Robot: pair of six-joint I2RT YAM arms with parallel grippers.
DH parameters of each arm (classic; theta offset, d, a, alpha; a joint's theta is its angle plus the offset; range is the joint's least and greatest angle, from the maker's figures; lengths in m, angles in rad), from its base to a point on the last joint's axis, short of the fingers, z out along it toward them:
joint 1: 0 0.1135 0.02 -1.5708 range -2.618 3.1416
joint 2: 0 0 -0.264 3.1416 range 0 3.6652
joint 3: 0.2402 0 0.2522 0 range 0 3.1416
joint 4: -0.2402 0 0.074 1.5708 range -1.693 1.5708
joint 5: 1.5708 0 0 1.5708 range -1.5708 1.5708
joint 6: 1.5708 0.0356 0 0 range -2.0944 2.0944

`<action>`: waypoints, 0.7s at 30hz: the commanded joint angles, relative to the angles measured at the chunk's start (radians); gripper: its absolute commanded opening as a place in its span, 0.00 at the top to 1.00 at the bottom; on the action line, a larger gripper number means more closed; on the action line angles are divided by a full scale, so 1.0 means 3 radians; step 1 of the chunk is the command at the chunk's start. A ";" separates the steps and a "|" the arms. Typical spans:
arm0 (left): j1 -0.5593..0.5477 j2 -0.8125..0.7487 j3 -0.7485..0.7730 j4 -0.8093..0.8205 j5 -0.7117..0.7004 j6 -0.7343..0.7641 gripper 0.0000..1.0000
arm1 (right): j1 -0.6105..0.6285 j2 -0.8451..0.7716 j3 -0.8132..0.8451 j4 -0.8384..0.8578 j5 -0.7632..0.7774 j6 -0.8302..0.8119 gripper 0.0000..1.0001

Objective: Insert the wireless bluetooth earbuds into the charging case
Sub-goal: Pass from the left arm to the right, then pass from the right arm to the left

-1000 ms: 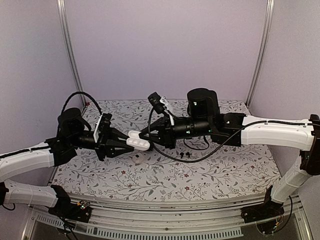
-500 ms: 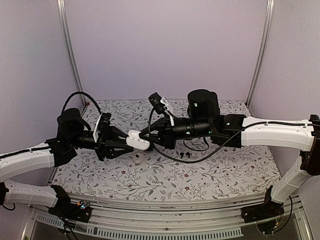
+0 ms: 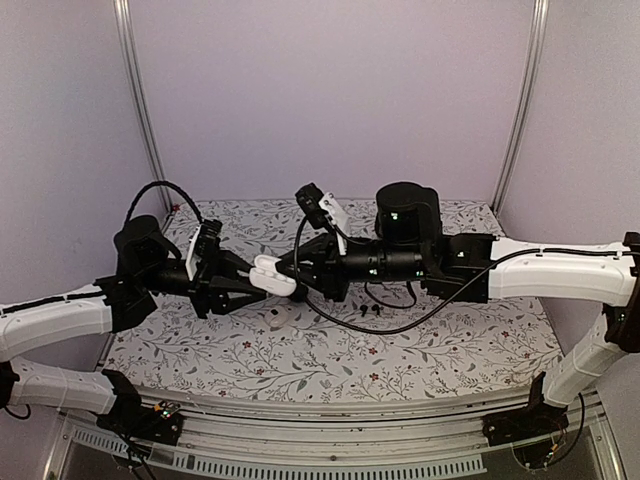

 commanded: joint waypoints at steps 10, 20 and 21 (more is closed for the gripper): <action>0.0119 0.0114 -0.0131 0.0615 0.0295 -0.0589 0.69 | 0.0204 -0.0205 -0.0046 0.0044 0.0943 -0.0412 0.97; 0.0176 0.0243 -0.0134 0.0912 0.0387 -0.0914 0.67 | 0.0337 -0.0182 -0.0036 0.0010 0.1260 -0.0661 0.97; 0.0194 0.0264 -0.0131 0.0949 0.0408 -0.0986 0.67 | 0.0348 -0.0188 -0.0046 0.0019 0.1265 -0.0672 0.97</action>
